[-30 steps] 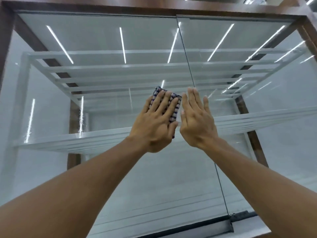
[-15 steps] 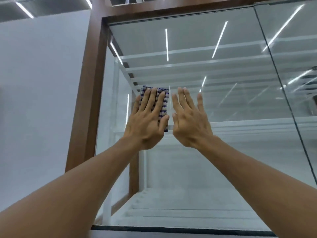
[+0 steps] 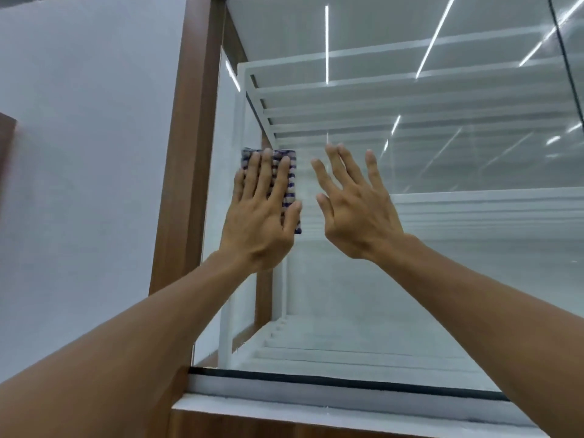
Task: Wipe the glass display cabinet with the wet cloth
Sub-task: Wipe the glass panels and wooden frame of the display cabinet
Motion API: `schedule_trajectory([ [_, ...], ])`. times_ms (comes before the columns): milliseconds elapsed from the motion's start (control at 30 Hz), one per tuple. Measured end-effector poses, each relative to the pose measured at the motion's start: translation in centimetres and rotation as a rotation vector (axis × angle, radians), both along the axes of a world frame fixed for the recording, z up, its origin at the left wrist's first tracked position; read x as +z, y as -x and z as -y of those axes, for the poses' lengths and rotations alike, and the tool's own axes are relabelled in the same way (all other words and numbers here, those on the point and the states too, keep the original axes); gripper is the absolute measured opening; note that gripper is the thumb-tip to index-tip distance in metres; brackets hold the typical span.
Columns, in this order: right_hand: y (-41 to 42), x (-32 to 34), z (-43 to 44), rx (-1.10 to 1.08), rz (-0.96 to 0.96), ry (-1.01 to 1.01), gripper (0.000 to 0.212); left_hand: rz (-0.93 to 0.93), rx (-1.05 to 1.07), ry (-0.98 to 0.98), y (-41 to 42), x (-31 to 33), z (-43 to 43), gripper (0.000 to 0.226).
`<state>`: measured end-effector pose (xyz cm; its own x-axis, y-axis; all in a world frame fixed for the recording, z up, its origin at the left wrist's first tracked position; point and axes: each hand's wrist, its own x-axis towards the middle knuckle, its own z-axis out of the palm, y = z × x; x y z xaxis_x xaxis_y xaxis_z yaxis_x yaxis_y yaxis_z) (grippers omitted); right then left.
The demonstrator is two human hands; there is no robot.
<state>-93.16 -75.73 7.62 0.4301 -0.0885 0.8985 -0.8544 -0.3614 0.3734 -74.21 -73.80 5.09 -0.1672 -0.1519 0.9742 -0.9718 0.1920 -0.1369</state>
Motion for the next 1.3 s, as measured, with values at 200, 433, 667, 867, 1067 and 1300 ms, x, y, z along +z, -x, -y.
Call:
schedule_trajectory([
  [200, 7.4, 0.9, -0.2, -0.021, 0.216, -0.016, 0.064, -0.004, -0.020, -0.041, 8.5, 5.3, 0.0, 0.074],
  [433, 13.3, 0.2, 0.1, -0.025, 0.190, -0.007, 0.065, 0.119, -0.007, -0.050, 12.3, 4.3, 0.3, 0.071],
  [667, 17.1, 0.4, 0.2, -0.043, 0.210, -0.006, 0.070, 0.248, -0.012, -0.035, 19.4, 3.6, 1.3, 0.072],
  [867, 23.7, 0.2, -0.1, -0.183, 0.301, 0.045, 0.066, 0.208, -0.045, -0.046, 24.5, 7.4, 1.1, 0.070],
  [1067, 28.0, -2.4, 0.0, -0.074, 0.479, 0.015, 0.068, 0.332, -0.062, -0.073, 32.6, 6.4, 1.8, 0.069],
  [1300, 27.5, -4.6, 0.0, -0.060, 0.464, 0.024, 0.070, 0.437, -0.085, -0.058, 31.7, 0.2, 2.2, 0.066],
])
